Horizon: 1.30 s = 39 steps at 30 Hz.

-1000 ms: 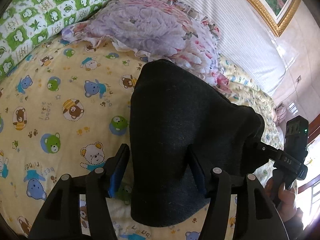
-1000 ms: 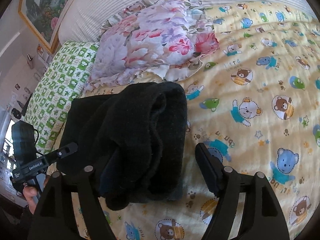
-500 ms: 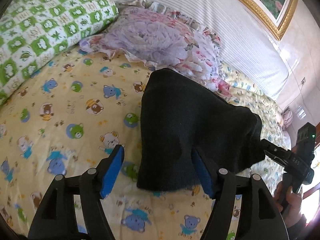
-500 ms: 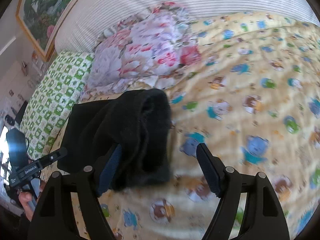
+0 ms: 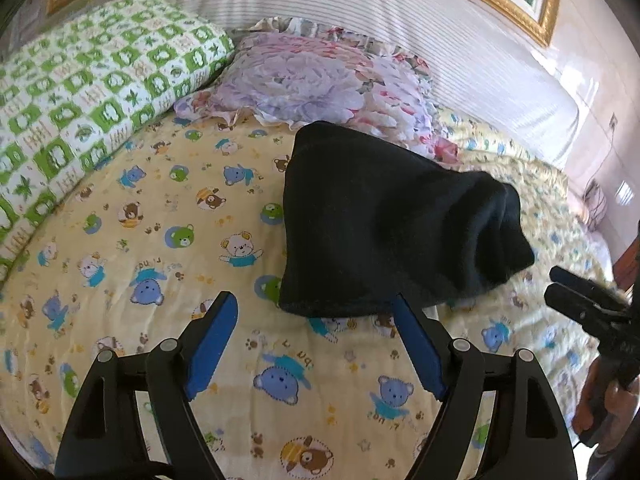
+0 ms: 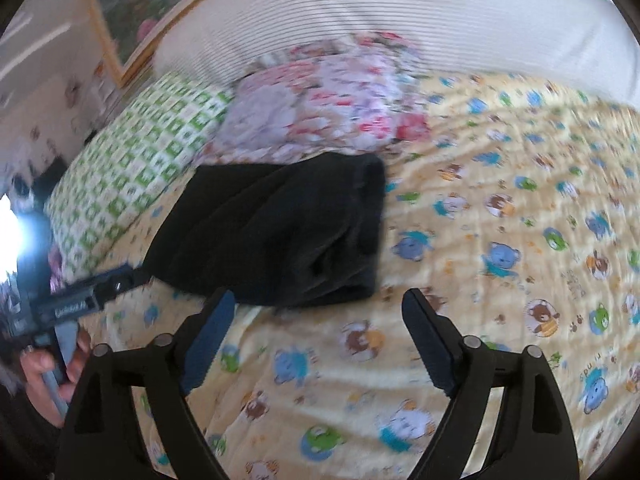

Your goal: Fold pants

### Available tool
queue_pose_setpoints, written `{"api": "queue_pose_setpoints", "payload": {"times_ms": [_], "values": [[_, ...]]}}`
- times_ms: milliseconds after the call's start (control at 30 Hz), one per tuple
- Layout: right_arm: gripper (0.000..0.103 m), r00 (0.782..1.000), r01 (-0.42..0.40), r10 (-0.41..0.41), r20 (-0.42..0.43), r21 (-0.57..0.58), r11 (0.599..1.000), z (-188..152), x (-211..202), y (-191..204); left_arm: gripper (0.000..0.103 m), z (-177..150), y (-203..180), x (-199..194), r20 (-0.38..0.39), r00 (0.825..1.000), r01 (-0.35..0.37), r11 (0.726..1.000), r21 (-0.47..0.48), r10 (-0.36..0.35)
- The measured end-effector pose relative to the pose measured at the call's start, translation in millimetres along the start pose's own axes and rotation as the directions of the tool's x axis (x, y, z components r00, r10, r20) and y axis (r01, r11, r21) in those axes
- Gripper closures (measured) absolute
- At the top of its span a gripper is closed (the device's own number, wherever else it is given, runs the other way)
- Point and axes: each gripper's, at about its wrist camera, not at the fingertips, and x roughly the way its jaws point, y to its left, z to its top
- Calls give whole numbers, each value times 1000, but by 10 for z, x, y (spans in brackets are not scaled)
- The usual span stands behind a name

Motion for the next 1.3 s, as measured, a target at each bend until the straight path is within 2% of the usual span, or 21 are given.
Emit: {"api": "queue_pose_setpoints", "payload": {"times_ms": [167,633,833,1300], "values": [[14,999,27,-30,-24,-97,995,-65,71,236,22,-40,-108,-78,23,999,-39,997,68,38],[11,999,42,-42,7,-88,995,-122,7,259,20,-153,-131,-151,35,997,-75,993,88,72],[9,999,39,-38,12,-75,996,-163,41,213,19,-144,-192,-183,72,992,-115,988,105,108],[9,999,32,-32,3,-89,995,-190,71,258,19,-170,-246,-130,69,990,-132,982,138,124]]}}
